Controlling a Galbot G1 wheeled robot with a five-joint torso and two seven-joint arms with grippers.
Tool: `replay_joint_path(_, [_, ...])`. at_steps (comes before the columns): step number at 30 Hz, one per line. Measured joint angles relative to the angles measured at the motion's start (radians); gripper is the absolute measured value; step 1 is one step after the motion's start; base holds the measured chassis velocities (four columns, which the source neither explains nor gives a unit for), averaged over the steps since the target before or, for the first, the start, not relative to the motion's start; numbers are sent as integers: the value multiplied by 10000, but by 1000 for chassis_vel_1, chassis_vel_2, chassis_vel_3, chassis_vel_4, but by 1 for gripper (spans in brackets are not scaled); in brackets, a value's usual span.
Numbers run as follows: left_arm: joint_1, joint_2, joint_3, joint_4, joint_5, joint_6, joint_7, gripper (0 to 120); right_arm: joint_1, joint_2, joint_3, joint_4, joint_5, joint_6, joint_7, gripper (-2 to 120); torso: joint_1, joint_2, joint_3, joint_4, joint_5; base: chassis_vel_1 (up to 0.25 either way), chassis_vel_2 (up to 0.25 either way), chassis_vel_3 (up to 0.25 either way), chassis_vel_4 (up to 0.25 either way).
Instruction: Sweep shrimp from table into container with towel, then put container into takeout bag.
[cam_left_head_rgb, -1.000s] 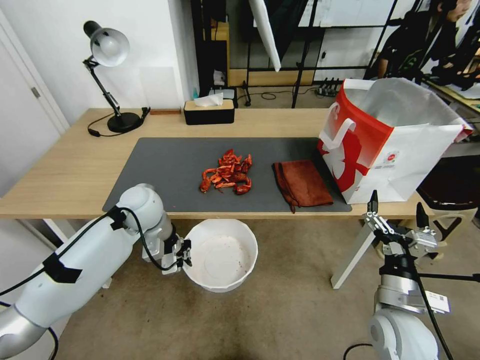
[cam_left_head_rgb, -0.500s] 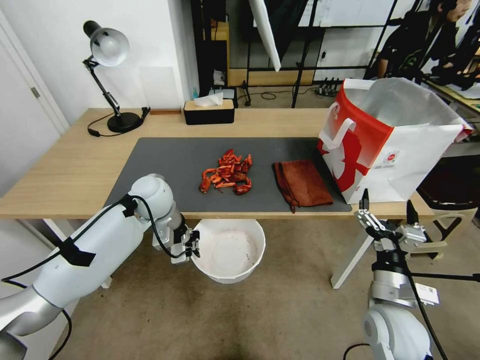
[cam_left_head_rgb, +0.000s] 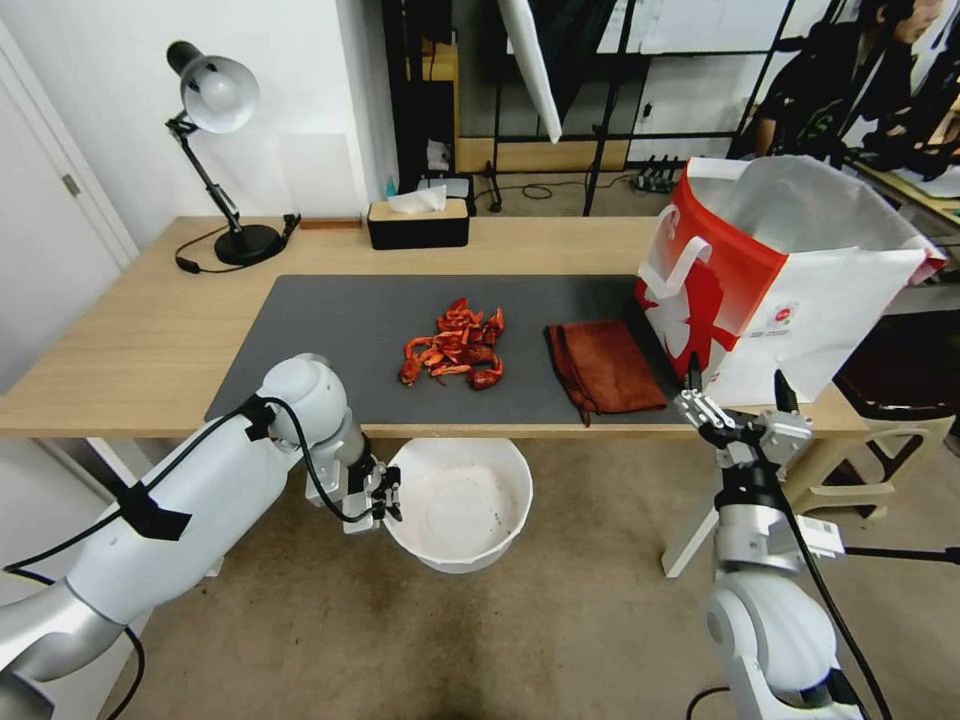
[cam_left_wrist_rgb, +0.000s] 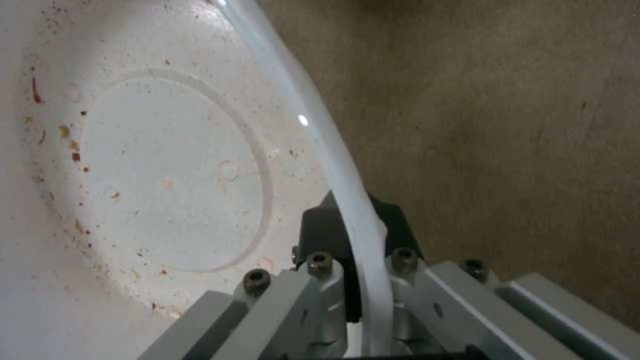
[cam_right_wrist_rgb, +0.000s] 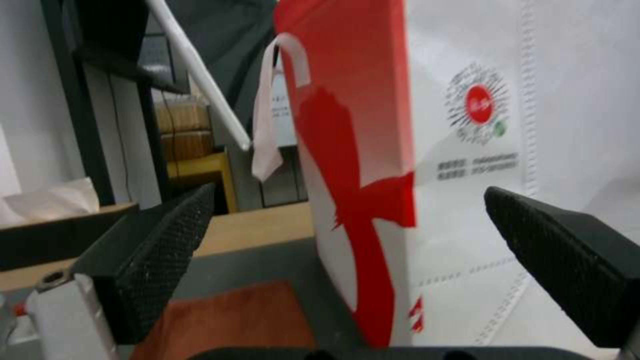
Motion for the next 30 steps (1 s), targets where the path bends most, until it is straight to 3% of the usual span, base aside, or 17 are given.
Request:
replay_joint_path(14, [-64, -116, -3, 71, -10, 0, -2, 0, 953, -1132, -895, -290, 557, -1115, 451, 100, 0, 1, 1, 0, 1, 0, 0, 0, 0])
replay_joint_path(30, [-815, -679, 763, 754, -142, 0, -5, 0, 1834, -1739, -1191, -1004, 1344, -1905, 936, 100, 0, 1, 1, -5, 2, 0, 0, 0, 0])
